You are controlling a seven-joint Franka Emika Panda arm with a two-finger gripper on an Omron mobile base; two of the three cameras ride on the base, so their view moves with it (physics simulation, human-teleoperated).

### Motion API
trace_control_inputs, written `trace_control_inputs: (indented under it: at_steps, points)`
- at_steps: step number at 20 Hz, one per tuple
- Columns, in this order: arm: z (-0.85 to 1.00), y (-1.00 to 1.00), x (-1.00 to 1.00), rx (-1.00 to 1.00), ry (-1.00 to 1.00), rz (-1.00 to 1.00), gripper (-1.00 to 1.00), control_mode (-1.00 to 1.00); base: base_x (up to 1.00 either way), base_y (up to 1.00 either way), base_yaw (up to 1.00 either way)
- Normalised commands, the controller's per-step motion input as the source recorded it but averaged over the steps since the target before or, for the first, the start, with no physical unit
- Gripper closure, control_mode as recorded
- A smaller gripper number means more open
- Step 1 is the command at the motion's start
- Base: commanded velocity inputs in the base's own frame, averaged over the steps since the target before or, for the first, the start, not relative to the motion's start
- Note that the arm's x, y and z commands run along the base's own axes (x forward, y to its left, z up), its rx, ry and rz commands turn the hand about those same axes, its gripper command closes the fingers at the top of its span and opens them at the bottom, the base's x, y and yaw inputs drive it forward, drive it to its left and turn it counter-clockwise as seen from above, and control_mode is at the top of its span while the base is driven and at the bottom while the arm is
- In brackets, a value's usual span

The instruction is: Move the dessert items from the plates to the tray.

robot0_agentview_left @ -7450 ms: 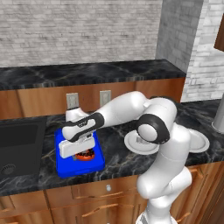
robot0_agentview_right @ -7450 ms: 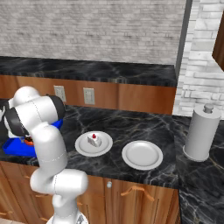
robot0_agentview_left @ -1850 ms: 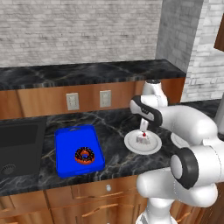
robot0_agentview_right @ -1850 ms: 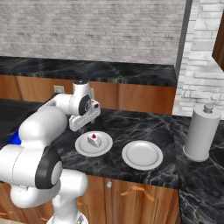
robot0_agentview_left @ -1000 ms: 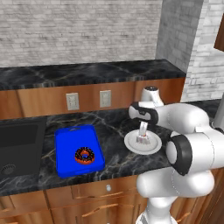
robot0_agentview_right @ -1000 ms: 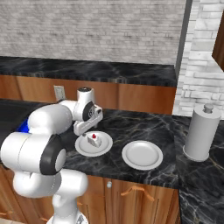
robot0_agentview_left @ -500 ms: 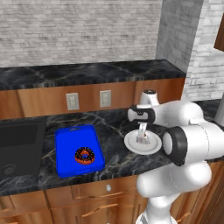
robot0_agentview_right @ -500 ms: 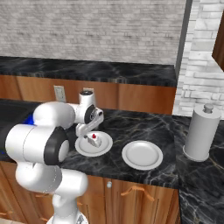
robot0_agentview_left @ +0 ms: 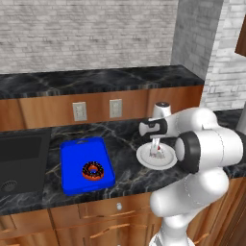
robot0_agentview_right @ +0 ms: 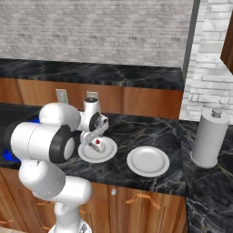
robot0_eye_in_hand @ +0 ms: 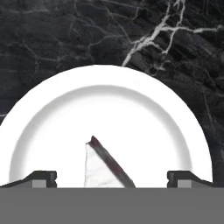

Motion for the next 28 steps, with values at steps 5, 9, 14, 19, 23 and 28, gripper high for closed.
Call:
trace_control_inputs:
  at_steps: [5,9,14,19,23,28]
  points:
    - [-0.18,0.00,0.00,0.00,0.00,0.00,-1.00,-1.00,0.00,0.00,0.00]
    - [-0.19,0.00,0.00,0.00,0.00,0.00,-1.00,-1.00,0.00,0.00,0.00]
    - [-0.16,0.00,0.00,0.00,0.00,0.00,-1.00,-1.00,0.00,0.00,0.00]
    - [-0.14,0.00,0.00,0.00,0.00,0.00,-1.00,-1.00,0.00,0.00,0.00]
    - [-0.14,0.00,0.00,0.00,0.00,0.00,-1.00,-1.00,0.00,0.00,0.00]
    - [-0.14,0.00,0.00,0.00,0.00,0.00,-1.00,-1.00,0.00,0.00,0.00]
